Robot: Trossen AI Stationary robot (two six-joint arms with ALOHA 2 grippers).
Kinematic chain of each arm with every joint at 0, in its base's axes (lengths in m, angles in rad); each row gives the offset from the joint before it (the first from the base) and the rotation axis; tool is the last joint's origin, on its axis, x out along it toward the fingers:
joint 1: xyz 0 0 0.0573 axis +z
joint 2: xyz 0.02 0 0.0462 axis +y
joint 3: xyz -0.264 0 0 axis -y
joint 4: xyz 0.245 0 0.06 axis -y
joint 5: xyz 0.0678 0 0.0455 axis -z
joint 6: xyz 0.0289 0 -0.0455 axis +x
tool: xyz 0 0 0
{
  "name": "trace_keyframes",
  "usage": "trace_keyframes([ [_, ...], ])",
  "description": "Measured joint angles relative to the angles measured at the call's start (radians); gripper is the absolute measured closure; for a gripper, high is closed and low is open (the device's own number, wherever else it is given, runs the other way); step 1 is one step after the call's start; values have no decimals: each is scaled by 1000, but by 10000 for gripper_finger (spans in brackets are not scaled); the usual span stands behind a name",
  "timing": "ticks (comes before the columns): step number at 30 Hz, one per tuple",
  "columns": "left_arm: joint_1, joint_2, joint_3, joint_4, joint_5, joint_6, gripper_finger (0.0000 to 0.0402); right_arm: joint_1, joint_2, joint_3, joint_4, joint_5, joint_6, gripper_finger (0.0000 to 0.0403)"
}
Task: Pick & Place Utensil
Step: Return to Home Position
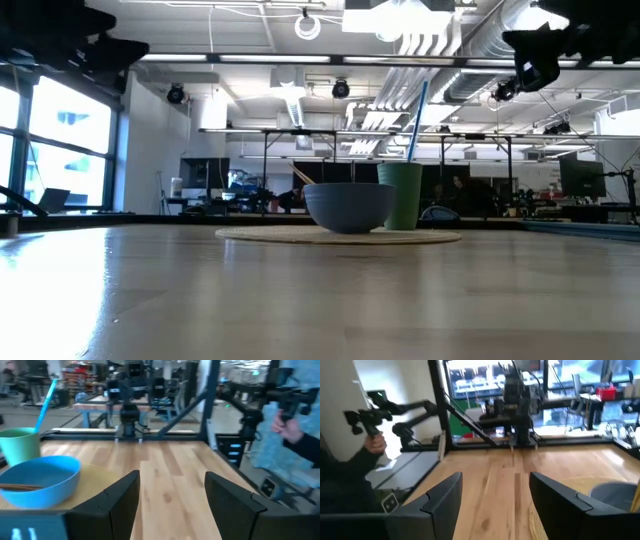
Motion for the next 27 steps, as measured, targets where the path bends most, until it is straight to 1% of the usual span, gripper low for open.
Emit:
trace_keyframes([
  [3, 0, -58, -6, -43, 24, 2, 181, 0, -42, 1, -7, -39, -19, 178],
  [7, 0, -126, -8, -100, 11, 9, 181, 0, -72, 1, -30, -99, -36, 178],
  [11, 0, -183, -9, -151, 9, 10, 181, 0, -73, 1, -46, -111, -40, 178],
  [16, 0, -180, -8, -163, -14, 27, 181, 0, -87, 1, -47, -112, -40, 178],
  [20, 0, -180, -8, -166, -18, 27, 181, -3, -152, 1, -54, -113, -56, 179],
  [27, 0, -180, -8, -186, -17, 3, 181, -3, -250, 2, -178, -109, -60, 178],
])
